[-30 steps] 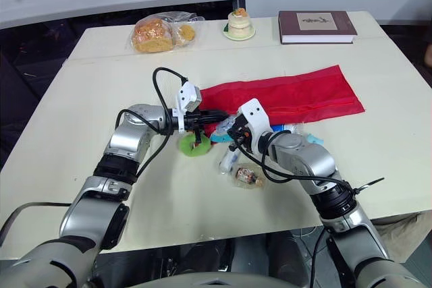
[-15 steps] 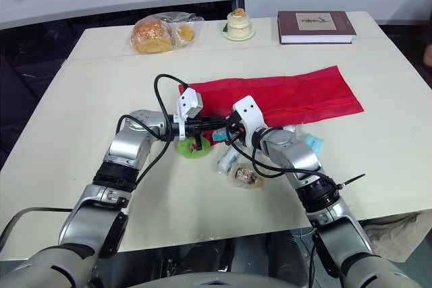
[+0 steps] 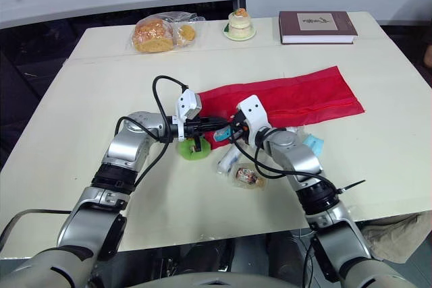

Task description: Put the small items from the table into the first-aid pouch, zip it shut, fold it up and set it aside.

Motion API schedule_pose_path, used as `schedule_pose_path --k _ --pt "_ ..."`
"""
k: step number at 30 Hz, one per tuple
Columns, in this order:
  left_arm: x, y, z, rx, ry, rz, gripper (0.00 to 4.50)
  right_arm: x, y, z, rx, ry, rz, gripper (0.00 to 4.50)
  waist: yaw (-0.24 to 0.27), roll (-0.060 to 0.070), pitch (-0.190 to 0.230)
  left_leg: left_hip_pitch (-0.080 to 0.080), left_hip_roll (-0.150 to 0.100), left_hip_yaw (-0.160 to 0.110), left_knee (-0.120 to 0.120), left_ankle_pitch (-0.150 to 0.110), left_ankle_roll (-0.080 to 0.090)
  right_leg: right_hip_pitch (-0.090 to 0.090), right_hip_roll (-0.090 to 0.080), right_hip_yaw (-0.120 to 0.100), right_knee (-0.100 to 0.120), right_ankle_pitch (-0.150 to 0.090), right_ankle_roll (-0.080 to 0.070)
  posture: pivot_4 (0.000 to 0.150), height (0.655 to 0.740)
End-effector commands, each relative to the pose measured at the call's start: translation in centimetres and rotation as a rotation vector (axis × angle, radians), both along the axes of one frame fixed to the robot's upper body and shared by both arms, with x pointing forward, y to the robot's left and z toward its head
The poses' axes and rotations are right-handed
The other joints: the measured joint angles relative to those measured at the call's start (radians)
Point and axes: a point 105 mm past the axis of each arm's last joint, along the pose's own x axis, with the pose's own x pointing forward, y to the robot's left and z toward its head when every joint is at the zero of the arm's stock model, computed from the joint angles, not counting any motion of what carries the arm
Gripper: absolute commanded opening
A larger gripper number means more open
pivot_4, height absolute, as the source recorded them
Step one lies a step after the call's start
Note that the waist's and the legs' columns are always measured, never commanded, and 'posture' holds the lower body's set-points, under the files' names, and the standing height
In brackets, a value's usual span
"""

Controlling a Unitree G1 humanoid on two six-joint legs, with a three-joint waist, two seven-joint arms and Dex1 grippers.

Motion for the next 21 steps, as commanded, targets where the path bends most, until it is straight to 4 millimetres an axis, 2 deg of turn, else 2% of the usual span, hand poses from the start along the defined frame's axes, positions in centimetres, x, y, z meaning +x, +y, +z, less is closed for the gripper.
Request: schedule_pose_path --k 1,4,6,14,21 --pt "0.8 0.4 1.7 -0.016 -0.06 0.018 0.0 -2.2 0.6 2.0 0.058 -0.005 0.151 0.1 0.0 0.0 0.0 0.0 0.0 0.0 0.0 0.0 0.0 0.0 0.0 0.0 0.0 0.0 0.0 0.15 0.7289" --pt "0.8 0.2 1.8 -0.023 -0.065 0.007 0.0 -3.2 0.9 1.5 0.017 0.02 0.227 0.1 0.0 0.0 0.0 0.0 0.0 0.0 0.0 0.0 0.0 0.0 0.0 0.0 0.0 0.0 0.0 0.15 0.7289" --pt "0.8 0.1 1.9 -0.031 -0.067 -0.003 0.0 -3.2 1.3 1.2 0.001 0.025 0.234 0.1 0.0 0.0 0.0 0.0 0.0 0.0 0.0 0.0 0.0 0.0 0.0 0.0 0.0 0.0 0.0 0.15 0.7289" --pt "0.6 -0.1 2.0 -0.037 -0.065 -0.016 0.0 -1.1 3.4 -0.4 -0.066 0.042 0.208 0.1 0.001 0.0 0.0 0.0 0.0 0.0 0.0 0.0 0.0 0.0 -0.001 0.0 0.0 0.0 0.0 0.15 0.7289" --pt "0.0 -0.5 1.7 -0.044 -0.048 -0.025 0.0 1.8 4.8 0.4 0.01 -0.047 0.101 0.1 -0.002 0.0 0.0 0.0 0.0 0.0 0.0 0.0 0.0 0.0 0.0 0.0 0.0 0.0 0.0 0.15 0.7289"
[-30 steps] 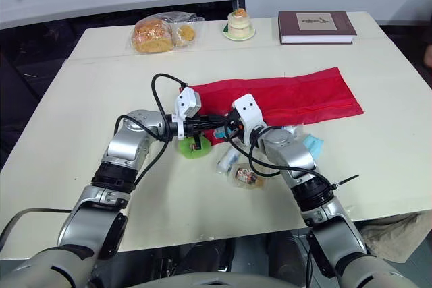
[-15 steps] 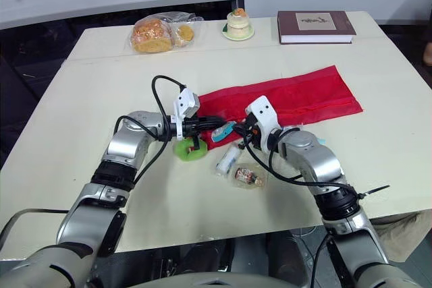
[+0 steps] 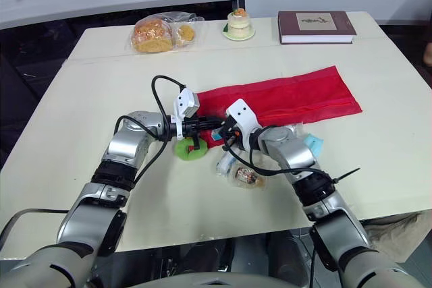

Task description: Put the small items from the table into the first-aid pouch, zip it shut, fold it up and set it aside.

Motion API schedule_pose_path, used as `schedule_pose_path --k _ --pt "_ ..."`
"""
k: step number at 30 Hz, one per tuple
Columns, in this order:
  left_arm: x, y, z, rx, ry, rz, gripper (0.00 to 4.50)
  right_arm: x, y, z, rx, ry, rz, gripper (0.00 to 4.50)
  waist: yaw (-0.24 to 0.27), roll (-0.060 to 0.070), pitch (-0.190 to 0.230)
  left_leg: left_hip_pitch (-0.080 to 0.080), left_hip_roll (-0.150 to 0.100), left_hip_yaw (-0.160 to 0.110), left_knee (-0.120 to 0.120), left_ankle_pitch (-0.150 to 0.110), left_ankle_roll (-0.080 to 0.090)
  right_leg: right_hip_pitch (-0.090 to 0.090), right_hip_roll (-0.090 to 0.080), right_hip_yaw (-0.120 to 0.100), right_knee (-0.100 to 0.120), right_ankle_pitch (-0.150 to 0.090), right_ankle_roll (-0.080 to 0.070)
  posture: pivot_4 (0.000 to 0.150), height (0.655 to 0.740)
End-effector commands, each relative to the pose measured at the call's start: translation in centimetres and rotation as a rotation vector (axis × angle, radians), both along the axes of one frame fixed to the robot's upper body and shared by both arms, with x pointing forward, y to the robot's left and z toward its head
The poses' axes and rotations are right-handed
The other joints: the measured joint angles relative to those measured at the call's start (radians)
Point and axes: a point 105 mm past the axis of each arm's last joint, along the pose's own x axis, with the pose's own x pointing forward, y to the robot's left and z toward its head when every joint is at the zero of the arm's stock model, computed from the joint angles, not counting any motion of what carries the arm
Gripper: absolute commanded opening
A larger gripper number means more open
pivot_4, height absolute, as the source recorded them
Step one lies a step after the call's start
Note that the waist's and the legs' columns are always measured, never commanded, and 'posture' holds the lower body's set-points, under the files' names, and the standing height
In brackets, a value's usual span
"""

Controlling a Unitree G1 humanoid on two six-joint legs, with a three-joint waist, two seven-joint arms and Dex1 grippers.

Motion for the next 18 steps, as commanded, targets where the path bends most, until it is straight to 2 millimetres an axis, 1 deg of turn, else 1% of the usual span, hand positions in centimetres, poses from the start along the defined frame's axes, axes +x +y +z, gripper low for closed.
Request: schedule_pose_path --k 1,9,14,18 --pt "-0.4 -0.6 1.3 -0.032 -0.04 -0.027 0.0 1.3 0.7 2.5 0.081 -0.138 -0.043 0.1 -0.001 0.0 0.0 0.0 0.0 0.0 0.0 0.0 0.0 0.0 0.0 0.0 0.0 0.0 0.0 0.15 0.7289" --pt "-0.9 -0.9 1.0 -0.034 -0.023 -0.035 0.0 2.7 0.9 3.1 0.178 -0.24 -0.178 0.1 -0.002 0.0 0.0 0.0 0.0 0.0 0.0 0.0 0.0 0.0 0.0 0.0 0.0 0.0 0.0 0.15 0.7289" --pt "-1.2 -1.3 0.8 -0.036 -0.009 -0.05 0.0 2.7 1.3 3.2 0.233 -0.255 -0.198 0.1 -0.002 0.0 0.0 0.0 0.0 0.0 0.0 0.0 0.0 0.0 0.001 0.0 0.0 0.0 0.0 0.15 0.7289" --pt "-1.2 -1.0 0.5 -0.023 -0.009 -0.049 0.0 2.1 1.1 3.0 0.232 -0.237 -0.163 0.1 -0.002 0.0 0.0 0.0 0.0 0.0 0.0 0.0 0.0 0.0 0.001 0.0 0.0 0.0 0.0 0.15 0.7289"
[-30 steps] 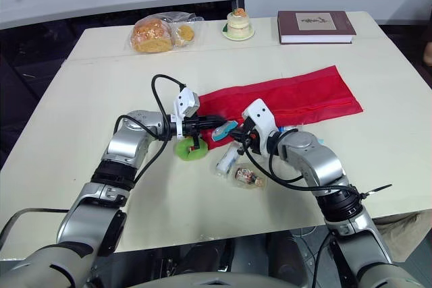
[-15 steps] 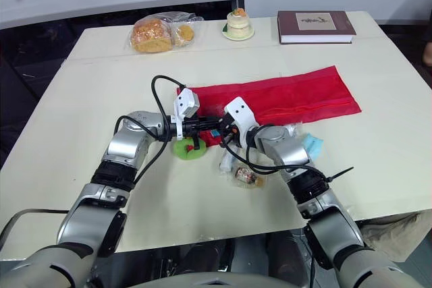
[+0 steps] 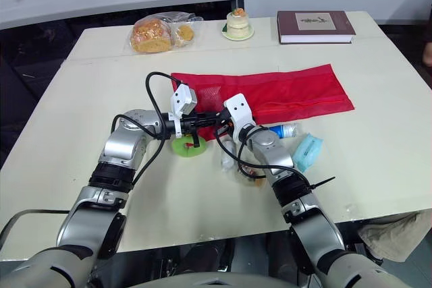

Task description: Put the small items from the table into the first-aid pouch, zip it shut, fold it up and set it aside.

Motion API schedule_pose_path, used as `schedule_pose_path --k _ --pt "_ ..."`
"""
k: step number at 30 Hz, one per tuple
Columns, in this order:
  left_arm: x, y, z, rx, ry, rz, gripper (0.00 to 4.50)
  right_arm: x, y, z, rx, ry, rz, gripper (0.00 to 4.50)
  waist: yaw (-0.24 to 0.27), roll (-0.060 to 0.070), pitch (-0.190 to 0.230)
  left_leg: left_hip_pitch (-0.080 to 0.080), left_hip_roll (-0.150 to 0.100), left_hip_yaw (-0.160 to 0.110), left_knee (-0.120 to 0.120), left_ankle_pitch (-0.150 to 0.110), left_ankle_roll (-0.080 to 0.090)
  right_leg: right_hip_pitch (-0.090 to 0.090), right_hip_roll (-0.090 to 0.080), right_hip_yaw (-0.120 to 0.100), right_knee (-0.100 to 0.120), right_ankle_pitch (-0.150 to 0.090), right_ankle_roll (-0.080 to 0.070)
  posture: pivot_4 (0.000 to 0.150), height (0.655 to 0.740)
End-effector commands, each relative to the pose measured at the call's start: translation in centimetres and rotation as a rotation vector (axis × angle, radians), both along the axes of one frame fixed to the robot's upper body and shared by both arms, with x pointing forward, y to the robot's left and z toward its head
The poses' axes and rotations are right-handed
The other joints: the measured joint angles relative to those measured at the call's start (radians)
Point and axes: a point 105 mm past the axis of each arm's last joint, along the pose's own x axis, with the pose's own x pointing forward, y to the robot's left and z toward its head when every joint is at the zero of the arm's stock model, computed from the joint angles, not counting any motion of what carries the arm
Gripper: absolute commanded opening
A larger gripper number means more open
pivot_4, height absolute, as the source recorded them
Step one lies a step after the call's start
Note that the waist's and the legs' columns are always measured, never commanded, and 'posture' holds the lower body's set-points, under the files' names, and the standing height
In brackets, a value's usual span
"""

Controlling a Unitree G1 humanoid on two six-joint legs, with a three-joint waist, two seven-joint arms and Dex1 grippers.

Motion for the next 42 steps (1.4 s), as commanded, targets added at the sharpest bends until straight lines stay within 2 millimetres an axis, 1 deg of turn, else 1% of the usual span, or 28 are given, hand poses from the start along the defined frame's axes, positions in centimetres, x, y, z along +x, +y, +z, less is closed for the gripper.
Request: schedule_pose_path --k 1,5,11,15,17,18,20,22,23,24,26,27,28,29,30,31,33,34,35,38,39,41,42 --pt "-0.7 -0.5 -0.6 0.015 0.013 -0.047 0.0 -0.4 0.0 2.6 0.043 -0.078 0.047 0.1 0.001 0.0 0.0 0.0 0.0 0.0 0.0 0.0 0.0 0.0 0.0 0.0 0.0 0.0 0.0 0.15 0.7289" --pt "0.4 0.6 -0.2 0.013 -0.002 0.009 0.0 -2.0 -1.3 2.2 -0.011 -0.072 0.133 0.1 0.003 0.0 0.0 0.0 0.0 0.0 0.0 0.0 0.0 0.0 0.0 0.0 0.0 0.0 0.0 0.15 0.7289" --pt "1.2 1.6 -0.1 0.043 -0.036 0.039 0.0 -4.3 -3.2 2.1 -0.077 -0.101 0.209 0.1 0.002 0.0 0.0 0.0 0.0 0.0 0.0 0.0 0.0 0.0 0.0 0.0 0.0 0.0 0.0 0.15 0.7289" --pt "1.7 2.6 0.0 0.052 -0.055 0.074 0.0 -5.5 -5.4 4.7 -0.027 -0.187 0.202 0.1 0.004 0.0 0.0 0.0 0.0 0.0 0.0 0.0 0.0 0.0 0.0 0.0 0.0 0.0 0.0 0.15 0.7289" --pt "2.0 3.4 0.1 0.066 -0.069 0.1 0.0 -6.4 -6.5 6.1 0.009 -0.246 0.22 0.1 0.005 0.0 0.0 0.0 0.0 0.0 0.0 0.0 0.0 0.0 0.0 0.0 0.0 0.0 0.0 0.15 0.7289" --pt "2.1 3.8 0.0 0.074 -0.075 0.109 0.0 -6.8 -7.0 6.4 0.016 -0.258 0.223 0.1 0.005 0.0 0.0 0.0 0.0 0.0 0.0 0.0 0.0 0.0 0.0 0.0 0.0 0.0 0.0 0.15 0.7289" --pt "2.2 4.9 -0.1 0.096 -0.074 0.132 0.0 -7.4 -8.4 7.3 0.034 -0.284 0.204 0.1 0.005 0.0 0.0 0.0 0.0 0.0 0.0 0.0 0.0 0.0 0.0 0.0 0.0 0.0 0.0 0.15 0.7289" --pt "1.9 6.1 -0.3 0.136 -0.071 0.14 0.0 -8.1 -9.9 8.7 0.132 -0.289 0.182 0.1 0.004 0.0 0.0 0.0 0.0 0.0 0.0 0.0 0.0 0.0 0.0 0.0 0.0 0.0 0.0 0.15 0.7289" --pt "2.0 6.9 -0.2 0.162 -0.083 0.157 0.0 -8.7 -10.7 9.2 0.151 -0.3 0.175 0.1 0.004 0.0 0.0 0.0 0.0 0.0 -0.001 0.0 0.0 0.0 0.0 0.0 0.0 0.0 0.0 0.15 0.7289" --pt "2.0 7.4 -0.2 0.178 -0.093 0.168 0.0 -9.1 -11.3 9.4 0.158 -0.305 0.172 0.32 0.004 0.0 0.0 0.0 0.0 0.0 -0.001 0.0 0.0 0.0 0.0 0.0 0.0 0.0 0.0 0.15 0.7289" --pt "2.6 9.0 0.2 0.216 -0.127 0.226 0.0 -10.2 -12.7 9.1 0.135 -0.303 0.155 0.87 0.007 0.0 0.0 0.0 0.0 0.0 -0.001 0.0 0.0 0.0 0.0 0.0 0.0 0.0 0.0 0.15 0.7289" --pt "2.8 9.5 0.4 0.225 -0.137 0.246 0.0 -10.7 -13.4 9.0 0.129 -0.297 0.143 1.29 0.01 0.0 0.0 0.0 0.0 0.0 -0.001 0.0 0.0 0.0 0.0 0.0 0.0 0.0 0.0 0.15 0.7289" --pt "2.9 9.8 0.5 0.23 -0.144 0.257 0.0 -11.0 -13.8 8.9 0.125 -0.293 0.136 1.87 0.012 0.0 0.0 0.0 0.0 0.0 -0.001 0.0 0.0 0.0 0.0 -0.001 -0.001 0.0 0.0 0.15 0.7289" --pt "2.9 10.0 0.6 0.241 -0.15 0.257 0.0 -11.5 -14.4 8.9 0.118 -0.285 0.13 2.16 0.013 0.0 0.0 0.0 0.0 0.0 -0.001 0.0 0.0 0.001 0.0 -0.001 -0.001 0.0 0.0 0.15 0.7289" --pt "2.9 10.1 0.6 0.248 -0.155 0.255 0.0 -11.8 -14.8 8.8 0.112 -0.279 0.127 2.55 0.015 0.0 0.0 0.0 0.0 0.0 -0.001 0.0 0.0 0.001 0.0 0.0 0.0 0.0 0.0 0.15 0.7289" --pt "2.8 10.3 0.5 0.266 -0.159 0.251 0.0 -12.4 -15.6 8.9 0.105 -0.273 0.109 3.09 0.016 0.0 0.0 0.0 0.0 0.0 0.0 0.0 0.0 0.001 0.0 0.0 0.0 0.0 0.0 0.15 0.7289" --pt "2.6 10.6 0.1 0.289 -0.161 0.247 0.0 -13.4 -16.9 9.3 0.109 -0.263 0.08 3.71 0.02 0.0 0.0 0.0 0.0 0.001 0.0 0.0 0.0 0.001 0.0 0.0 0.0 0.0 0.0 0.15 0.7289" --pt "2.6 10.7 0.1 0.293 -0.162 0.245 0.0 -14.0 -17.3 9.5 0.107 -0.256 0.074 4.18 0.026 -0.001 0.0 0.0 0.0 0.0 0.0 0.0 0.0 0.001 0.0 0.0 0.0 0.0 0.0 0.15 0.7289" --pt "2.6 10.6 0.0 0.286 -0.156 0.242 0.0 -14.7 -17.6 9.3 0.094 -0.239 0.078 4.44 0.026 -0.002 0.0 0.0 0.0 0.0 0.0 0.0 0.0 0.001 0.0 0.0 -0.001 0.0 0.0 0.15 0.7289" --pt "2.4 10.1 0.1 0.249 -0.141 0.229 0.0 -16.4 -18.1 8.9 0.065 -0.197 0.081 4.44 0.034 -0.002 0.0 0.0 0.001 0.0 0.0 0.0 0.0 0.001 0.0 -0.001 0.0 0.0 0.0 0.15 0.7289" --pt "2.3 9.9 0.2 0.241 -0.14 0.223 0.59 -16.6 -18.2 8.9 0.061 -0.19 0.077 4.5 0.033 -0.002 0.0 0.0 0.001 0.0 0.0 0.0 0.0 0.002 0.0 -0.001 0.0 0.0 0.0 0.15 0.7289" --pt "2.2 9.4 0.7 0.243 -0.162 0.19 1.27 -16.9 -18.3 8.8 0.051 -0.182 0.069 4.5 0.033 -0.002 0.0 0.001 0.001 0.0 0.001 0.0 0.001 0.004 0.0 0.0 0.0 0.0 0.0 0.15 0.7289" --pt "2.2 8.9 1.1 0.244 -0.184 0.171 1.53 -17.0 -18.3 8.9 0.052 -0.181 0.069 4.5 0.034 -0.002 0.0 0.001 0.001 0.001 0.001 0.0 0.001 0.004 0.0 0.0 0.0 0.0 0.0 0.15 0.7289"
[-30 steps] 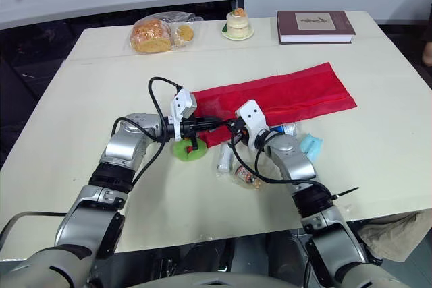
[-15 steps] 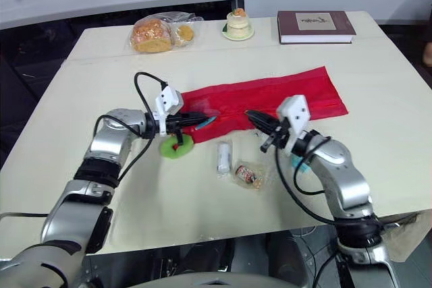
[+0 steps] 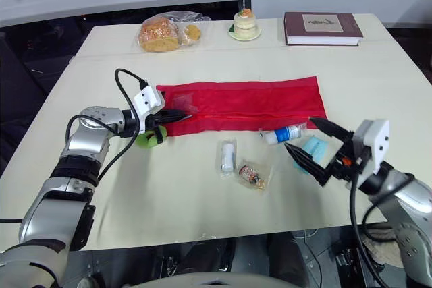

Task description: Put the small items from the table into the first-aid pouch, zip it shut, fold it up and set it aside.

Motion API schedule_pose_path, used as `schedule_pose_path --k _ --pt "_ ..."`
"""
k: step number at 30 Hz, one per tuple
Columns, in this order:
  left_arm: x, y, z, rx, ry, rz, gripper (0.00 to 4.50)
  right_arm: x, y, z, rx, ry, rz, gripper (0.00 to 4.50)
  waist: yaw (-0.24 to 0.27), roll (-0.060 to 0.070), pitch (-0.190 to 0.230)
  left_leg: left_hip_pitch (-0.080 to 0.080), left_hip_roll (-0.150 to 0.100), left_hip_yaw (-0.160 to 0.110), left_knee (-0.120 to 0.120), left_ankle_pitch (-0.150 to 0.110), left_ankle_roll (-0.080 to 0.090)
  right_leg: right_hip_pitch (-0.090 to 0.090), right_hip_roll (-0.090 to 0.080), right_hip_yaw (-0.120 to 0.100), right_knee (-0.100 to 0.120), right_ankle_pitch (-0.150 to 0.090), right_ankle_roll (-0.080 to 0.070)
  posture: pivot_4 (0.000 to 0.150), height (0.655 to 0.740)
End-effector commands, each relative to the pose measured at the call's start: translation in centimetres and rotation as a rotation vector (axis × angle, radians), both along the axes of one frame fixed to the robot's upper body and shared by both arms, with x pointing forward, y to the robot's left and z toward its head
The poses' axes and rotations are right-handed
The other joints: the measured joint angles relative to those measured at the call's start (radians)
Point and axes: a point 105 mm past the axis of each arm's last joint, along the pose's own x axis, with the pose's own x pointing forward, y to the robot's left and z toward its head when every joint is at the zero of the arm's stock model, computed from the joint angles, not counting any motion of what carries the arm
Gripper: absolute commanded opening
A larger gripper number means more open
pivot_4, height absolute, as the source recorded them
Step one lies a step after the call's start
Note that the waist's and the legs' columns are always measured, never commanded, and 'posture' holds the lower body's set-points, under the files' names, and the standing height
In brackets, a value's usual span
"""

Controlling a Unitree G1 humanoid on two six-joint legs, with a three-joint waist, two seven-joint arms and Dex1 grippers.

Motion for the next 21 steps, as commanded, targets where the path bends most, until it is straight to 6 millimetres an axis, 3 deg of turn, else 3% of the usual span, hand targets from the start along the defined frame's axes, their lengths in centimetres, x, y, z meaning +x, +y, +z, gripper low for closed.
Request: schedule_pose_path --k 1,4,6,8,15,21 --pt "-0.1 -1.7 3.0 -0.028 -0.101 -0.082 1.8 -0.7 0.4 1.5 -0.005 -0.052 0.018 4.5 0.001 0.0 0.0 0.0 0.0 0.0 0.0 0.0 0.0 0.0 0.0 0.0 0.0 0.0 0.0 0.15 0.7289" --pt "-0.4 -4.1 4.1 -0.054 -0.116 -0.166 2.78 -0.7 0.7 1.8 -0.004 -0.056 0.028 4.5 0.007 -0.001 0.0 -0.001 0.0 0.0 0.001 0.0 0.0 0.0 -0.001 -0.001 0.0 0.0 0.0 0.15 0.7289" --pt "-0.2 -6.1 3.6 -0.016 -0.131 -0.2 3.76 -0.2 0.6 1.2 -0.057 -0.054 0.006 4.5 0.01 -0.001 0.0 -0.001 0.0 -0.001 0.002 0.0 0.0 0.0 -0.001 -0.001 0.0 0.0 0.0 0.15 0.7289" --pt "-0.1 -7.9 3.0 -0.012 -0.133 -0.225 4.42 0.1 0.5 1.1 -0.062 -0.056 -0.005 4.5 0.018 -0.001 0.0 0.0 -0.001 -0.001 0.003 0.0 0.0 0.002 -0.001 -0.001 0.0 0.0 0.0 0.15 0.7289" --pt "1.0 -11.3 1.9 -0.012 -0.147 -0.228 4.42 0.4 0.8 1.6 -0.055 -0.078 -0.01 4.5 0.022 -0.002 0.0 0.0 -0.001 0.0 0.003 0.0 0.0 0.002 0.0 -0.001 0.0 0.0 0.0 0.15 0.7289" --pt "2.3 -12.1 2.1 -0.021 -0.177 -0.191 4.42 0.1 0.9 1.9 -0.048 -0.087 -0.006 4.5 0.025 -0.002 0.0 0.0 -0.001 0.0 0.004 0.0 0.0 0.002 0.0 -0.001 0.0 0.0 0.0 0.15 0.7289"
